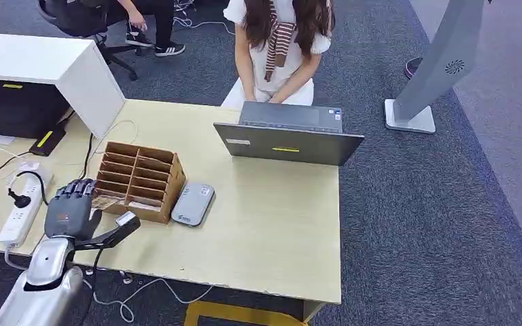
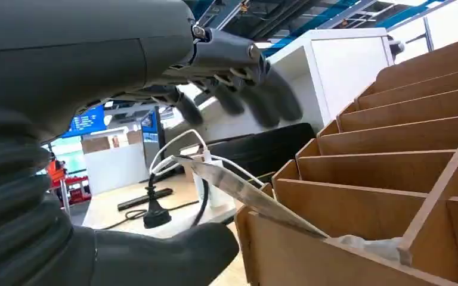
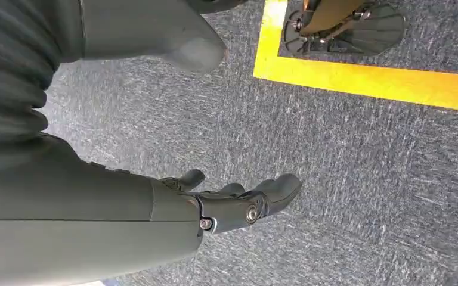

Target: Pass the card to the sensor for recognition and then transmit it.

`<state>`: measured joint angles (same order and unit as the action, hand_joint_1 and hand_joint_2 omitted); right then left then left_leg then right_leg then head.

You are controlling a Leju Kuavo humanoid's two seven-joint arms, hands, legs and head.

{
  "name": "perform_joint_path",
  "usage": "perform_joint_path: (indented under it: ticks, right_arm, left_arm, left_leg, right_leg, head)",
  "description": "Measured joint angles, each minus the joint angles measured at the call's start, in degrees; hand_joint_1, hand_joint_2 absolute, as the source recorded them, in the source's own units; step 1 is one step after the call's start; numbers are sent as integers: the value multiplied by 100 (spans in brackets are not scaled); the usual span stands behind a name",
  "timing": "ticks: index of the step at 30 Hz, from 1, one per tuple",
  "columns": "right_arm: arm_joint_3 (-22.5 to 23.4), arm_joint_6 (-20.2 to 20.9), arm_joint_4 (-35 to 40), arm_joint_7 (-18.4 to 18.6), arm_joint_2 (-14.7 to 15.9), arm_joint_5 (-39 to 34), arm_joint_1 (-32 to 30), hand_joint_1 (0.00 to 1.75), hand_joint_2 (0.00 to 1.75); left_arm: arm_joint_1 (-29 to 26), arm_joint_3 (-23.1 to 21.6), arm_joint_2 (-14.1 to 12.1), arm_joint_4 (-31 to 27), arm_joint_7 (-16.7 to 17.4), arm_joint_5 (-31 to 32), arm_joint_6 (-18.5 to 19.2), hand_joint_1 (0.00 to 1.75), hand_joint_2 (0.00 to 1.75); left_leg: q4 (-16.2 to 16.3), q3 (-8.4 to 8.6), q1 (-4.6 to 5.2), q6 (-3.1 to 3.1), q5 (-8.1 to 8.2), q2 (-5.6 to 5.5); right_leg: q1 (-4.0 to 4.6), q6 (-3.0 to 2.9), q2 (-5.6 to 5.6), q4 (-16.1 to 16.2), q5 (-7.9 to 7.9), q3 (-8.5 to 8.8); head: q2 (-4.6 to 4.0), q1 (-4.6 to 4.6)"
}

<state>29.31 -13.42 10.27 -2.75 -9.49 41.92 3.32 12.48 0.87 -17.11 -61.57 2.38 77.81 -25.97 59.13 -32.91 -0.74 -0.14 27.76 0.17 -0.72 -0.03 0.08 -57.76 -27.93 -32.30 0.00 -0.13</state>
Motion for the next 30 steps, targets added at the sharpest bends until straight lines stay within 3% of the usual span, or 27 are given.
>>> perform_joint_path:
  ticks: [30]
  right_arm:
    - [44,24,0,-59,0,-31,-2,0,175]
  left_arm:
    - [-47,0,-26,-30,-242,-102,-168,175,175]
  left_leg:
    - [0,1,0,0,0,1]
  right_leg:
    - [0,0,0,0,0,1]
  head:
    - [0,0]
